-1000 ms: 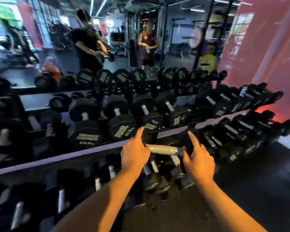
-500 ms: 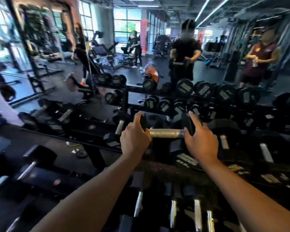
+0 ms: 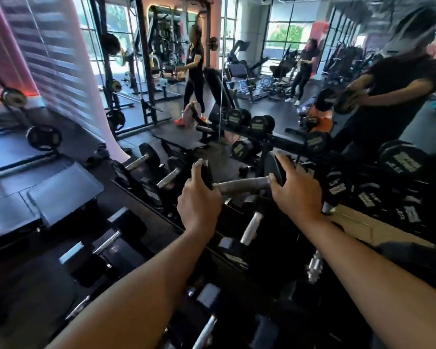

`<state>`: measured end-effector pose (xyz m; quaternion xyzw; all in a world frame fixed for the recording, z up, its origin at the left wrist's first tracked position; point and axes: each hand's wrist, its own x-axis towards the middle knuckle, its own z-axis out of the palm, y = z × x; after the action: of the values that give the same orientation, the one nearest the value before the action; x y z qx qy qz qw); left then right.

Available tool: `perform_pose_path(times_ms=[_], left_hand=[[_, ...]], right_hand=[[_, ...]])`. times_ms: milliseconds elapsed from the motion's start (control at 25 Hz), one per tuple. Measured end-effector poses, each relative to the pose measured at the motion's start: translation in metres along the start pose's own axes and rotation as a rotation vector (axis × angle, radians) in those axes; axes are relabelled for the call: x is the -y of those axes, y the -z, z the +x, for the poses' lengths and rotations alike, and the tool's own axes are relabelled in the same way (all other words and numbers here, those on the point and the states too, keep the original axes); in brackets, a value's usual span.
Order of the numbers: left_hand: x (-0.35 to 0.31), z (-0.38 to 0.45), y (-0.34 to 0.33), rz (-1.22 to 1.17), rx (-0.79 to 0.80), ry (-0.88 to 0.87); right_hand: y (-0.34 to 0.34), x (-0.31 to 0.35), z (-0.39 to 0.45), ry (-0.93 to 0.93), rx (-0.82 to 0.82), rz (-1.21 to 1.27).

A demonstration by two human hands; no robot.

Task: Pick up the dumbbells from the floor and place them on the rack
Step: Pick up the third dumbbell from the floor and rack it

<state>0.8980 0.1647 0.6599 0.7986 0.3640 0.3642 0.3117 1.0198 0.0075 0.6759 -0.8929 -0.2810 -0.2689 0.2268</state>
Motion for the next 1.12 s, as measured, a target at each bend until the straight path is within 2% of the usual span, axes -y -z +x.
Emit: perform_pose_path(times_ms=[160, 320, 600, 880, 1040, 1120], left_hand=[[0.027, 0.046, -0.020, -0.045, -0.101, 0.139], [0.062, 0.085, -0.043, -0.045, -0.138, 0.247], [0.114, 0.108, -0.101, -0.136, -0.158, 0.577], [0.143, 0.101, -0.160, -0.142, -0.070, 0.785], [0.156, 0.095, -0.190, -0.091, -0.066, 0.839], [0.151, 0.092, -0.199, -0.094, -0.119, 0.876]], right_hand=[[-0.058, 0.019, 0.058, 0.172, 0.013, 0.013], [-0.121, 0.039, 0.097, 0.274, 0.058, 0.061], [-0.219, 0.046, 0.141, 0.453, 0.336, 0.007], [-0.295, 0.018, 0.140, 0.507, 0.499, 0.021], [-0.336, -0.003, 0.122, 0.427, 0.607, 0.067], [-0.345, -0.012, 0.115, 0.391, 0.617, 0.131]])
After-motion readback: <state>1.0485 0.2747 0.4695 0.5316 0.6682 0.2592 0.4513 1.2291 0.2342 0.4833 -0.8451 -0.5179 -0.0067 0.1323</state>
